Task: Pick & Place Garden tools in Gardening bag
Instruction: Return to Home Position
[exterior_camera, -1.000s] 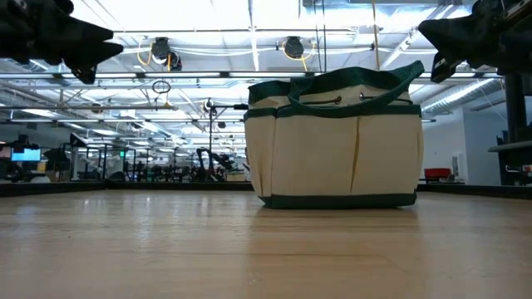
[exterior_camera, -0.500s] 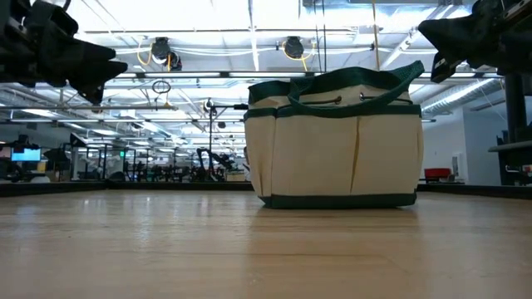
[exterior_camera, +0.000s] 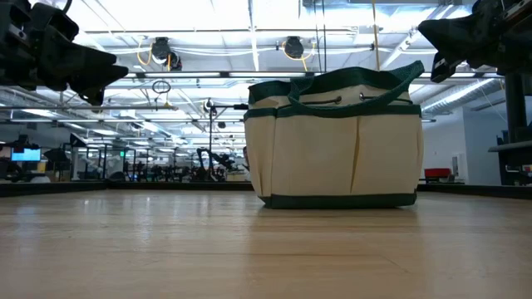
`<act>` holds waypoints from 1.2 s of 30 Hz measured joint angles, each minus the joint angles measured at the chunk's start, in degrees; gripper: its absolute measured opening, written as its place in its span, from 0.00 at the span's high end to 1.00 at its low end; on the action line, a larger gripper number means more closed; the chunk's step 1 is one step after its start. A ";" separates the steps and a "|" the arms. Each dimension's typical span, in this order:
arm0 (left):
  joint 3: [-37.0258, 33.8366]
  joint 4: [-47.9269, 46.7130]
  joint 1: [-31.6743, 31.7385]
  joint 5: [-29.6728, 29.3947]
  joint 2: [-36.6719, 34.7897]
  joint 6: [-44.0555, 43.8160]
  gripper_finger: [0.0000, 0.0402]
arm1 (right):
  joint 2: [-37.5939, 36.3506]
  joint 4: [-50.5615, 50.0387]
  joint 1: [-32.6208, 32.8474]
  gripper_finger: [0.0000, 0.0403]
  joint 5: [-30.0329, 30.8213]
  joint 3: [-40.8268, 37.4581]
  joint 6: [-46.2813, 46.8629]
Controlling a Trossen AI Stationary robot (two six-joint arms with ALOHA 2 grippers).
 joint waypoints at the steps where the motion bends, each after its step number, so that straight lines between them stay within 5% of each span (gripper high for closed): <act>1: 0.00 0.04 -0.01 0.00 0.00 0.08 0.60 | 0.00 0.01 0.00 0.99 0.00 0.00 0.00; 36: -0.07 2.40 -0.02 -0.15 0.00 0.45 0.60 | 0.00 0.00 0.01 0.99 0.00 0.00 0.02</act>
